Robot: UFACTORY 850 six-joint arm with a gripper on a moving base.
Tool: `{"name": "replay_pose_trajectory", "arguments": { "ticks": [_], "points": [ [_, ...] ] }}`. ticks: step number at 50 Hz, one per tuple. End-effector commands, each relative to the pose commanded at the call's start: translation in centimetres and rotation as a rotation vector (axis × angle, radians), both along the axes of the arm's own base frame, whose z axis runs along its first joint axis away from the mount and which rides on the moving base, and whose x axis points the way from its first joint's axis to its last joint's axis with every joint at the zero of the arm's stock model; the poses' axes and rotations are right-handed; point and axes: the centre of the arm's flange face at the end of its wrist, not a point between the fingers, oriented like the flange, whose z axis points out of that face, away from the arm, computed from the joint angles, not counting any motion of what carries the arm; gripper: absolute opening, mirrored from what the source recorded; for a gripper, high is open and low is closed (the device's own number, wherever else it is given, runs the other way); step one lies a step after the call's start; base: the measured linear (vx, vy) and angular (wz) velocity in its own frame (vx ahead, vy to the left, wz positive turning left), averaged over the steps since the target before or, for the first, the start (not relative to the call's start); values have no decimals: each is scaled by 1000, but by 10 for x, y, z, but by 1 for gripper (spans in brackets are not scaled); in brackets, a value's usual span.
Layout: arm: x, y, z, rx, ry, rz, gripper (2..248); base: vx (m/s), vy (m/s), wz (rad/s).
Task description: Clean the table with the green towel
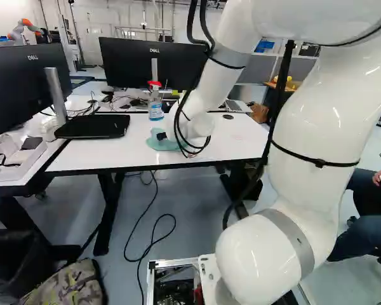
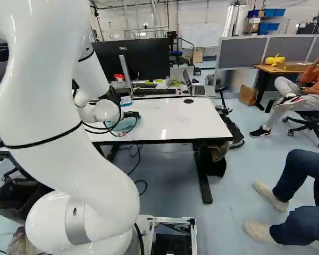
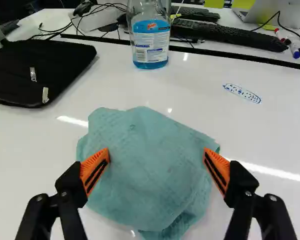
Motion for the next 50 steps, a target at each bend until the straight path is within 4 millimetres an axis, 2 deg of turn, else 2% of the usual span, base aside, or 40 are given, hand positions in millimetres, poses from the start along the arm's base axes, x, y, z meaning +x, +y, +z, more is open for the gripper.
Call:
{"name": "replay_pose_trajectory", "arguments": {
  "ticks": [25,26,31,32,36,37,41,42,47,48,50],
  "points": [
    [-1,0,-1,-3,10,0,247,0,0,0],
    [-1,0,-1,-3,10,0,236,0,0,0],
    [-1,0,-1,-3,10,0,236,0,0,0],
    [-1,0,-1,-3,10,0,198,0,0,0],
    [-1,0,-1,-3,10,0,198,0,0,0],
    [-1,0,-1,-3,10,0,160,0,0,0],
    [-1,0,-1,-3,10,0,160,0,0,0],
    [-1,0,-1,-3,10,0,122,0,0,0],
    [-1,0,-1,-3,10,0,122,0,0,0],
    [-1,0,-1,-3,10,0,85,0,0,0],
    [-1,0,-1,-3,10,0,85,0,0,0]
  ]
}}
